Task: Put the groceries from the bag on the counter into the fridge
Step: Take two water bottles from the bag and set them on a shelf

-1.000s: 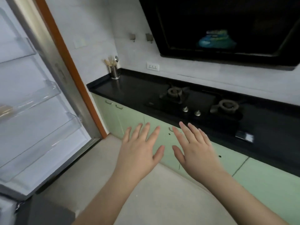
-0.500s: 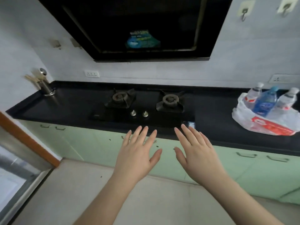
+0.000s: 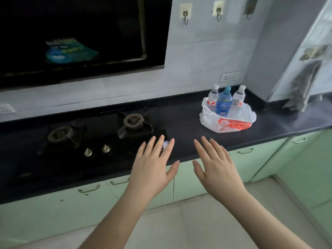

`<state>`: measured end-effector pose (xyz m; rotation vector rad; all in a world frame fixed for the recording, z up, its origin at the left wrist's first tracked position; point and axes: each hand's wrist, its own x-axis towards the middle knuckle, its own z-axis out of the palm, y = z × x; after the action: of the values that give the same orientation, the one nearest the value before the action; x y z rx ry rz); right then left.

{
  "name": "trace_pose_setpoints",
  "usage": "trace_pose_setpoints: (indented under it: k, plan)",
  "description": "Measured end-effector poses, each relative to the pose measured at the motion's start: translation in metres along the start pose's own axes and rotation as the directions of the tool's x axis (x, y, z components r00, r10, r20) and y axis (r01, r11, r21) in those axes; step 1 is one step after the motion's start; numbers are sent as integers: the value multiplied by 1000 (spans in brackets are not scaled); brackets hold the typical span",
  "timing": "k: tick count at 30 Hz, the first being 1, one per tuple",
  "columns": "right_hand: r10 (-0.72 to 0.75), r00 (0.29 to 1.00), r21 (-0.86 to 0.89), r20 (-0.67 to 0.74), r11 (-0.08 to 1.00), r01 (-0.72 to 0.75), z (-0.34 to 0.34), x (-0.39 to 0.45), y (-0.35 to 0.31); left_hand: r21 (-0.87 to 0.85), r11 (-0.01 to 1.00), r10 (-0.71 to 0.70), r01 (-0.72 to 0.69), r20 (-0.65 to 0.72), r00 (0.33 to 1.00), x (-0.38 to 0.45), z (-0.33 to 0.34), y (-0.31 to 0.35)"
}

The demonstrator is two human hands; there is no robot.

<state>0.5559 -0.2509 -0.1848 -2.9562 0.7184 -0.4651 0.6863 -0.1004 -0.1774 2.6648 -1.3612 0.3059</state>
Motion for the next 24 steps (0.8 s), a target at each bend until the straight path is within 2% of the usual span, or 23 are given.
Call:
trace_pose_setpoints:
  k: [5,11,18,24]
  plan:
    - [146,989,-26,-4,989,-146,0,1,45,-35,994,102,-101,10,995,44,12,34]
    - [238,971,-26,-28,971,-238,-1,16,121,-37,982,187,-186,33,982,111,33,95]
    - [245,969,8,-38,969,-245,-4,39,219,-24,976,218,-217,39,975,173,53,172]
    - [232,973,14,-18,973,-232,-6,63,283,9,981,194,-195,62,979,214,69,212]
